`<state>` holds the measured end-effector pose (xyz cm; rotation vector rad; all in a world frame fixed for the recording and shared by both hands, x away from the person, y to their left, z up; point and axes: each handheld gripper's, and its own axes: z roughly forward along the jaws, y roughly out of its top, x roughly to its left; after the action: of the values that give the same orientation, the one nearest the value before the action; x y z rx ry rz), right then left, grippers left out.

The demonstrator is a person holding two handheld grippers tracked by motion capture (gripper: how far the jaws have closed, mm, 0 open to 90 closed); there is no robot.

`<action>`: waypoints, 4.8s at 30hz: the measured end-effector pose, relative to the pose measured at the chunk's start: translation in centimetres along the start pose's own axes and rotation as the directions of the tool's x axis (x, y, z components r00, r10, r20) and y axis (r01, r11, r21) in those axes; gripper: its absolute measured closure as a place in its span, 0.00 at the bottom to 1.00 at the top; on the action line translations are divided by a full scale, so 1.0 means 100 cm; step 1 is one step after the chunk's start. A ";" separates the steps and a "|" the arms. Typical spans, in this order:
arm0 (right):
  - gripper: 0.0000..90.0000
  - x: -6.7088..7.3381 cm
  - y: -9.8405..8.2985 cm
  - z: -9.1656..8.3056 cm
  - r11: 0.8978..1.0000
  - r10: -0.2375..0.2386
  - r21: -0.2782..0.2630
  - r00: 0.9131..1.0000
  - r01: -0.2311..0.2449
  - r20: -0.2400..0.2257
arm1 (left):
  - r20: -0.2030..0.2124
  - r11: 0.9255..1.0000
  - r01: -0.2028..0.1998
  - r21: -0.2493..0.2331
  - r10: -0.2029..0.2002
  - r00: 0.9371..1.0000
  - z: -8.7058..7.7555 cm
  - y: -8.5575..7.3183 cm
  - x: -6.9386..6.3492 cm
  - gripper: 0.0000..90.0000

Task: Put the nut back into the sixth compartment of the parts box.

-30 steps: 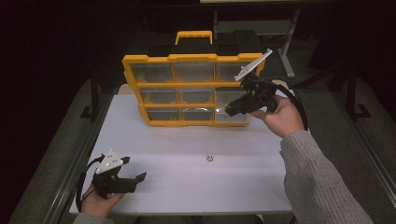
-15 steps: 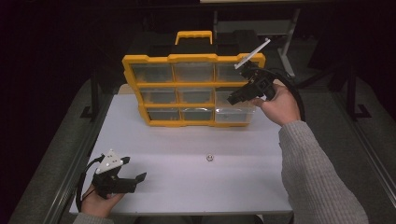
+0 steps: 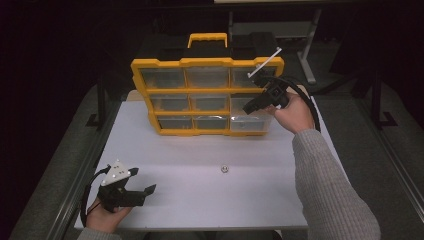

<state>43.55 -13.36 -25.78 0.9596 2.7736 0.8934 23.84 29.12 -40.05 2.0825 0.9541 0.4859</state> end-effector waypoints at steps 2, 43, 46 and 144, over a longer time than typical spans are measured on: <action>0.70 -0.001 -0.001 0.002 1.000 0.006 0.005 1.000 -0.006 0.007 | 0.001 1.000 -0.001 0.004 0.001 1.000 0.000 0.000 0.000 0.17; 0.65 0.069 -0.046 0.021 0.986 -0.164 -0.058 0.979 0.158 -0.125 | -0.004 1.000 -0.021 0.012 0.021 1.000 0.001 0.001 0.000 0.17; 0.65 0.072 -0.052 0.035 0.986 -0.167 -0.041 0.977 0.163 -0.135 | -0.003 1.000 -0.012 0.011 0.012 1.000 0.001 0.001 -0.001 0.17; 0.77 0.079 -0.069 0.109 0.985 -0.161 0.033 0.966 0.171 -0.201 | -0.005 1.000 0.000 0.002 0.000 1.000 0.001 0.000 -0.001 0.17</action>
<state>36.18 -7.65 -37.71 0.6637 3.0003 0.9445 23.85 29.00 -40.11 2.0837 0.9578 0.4903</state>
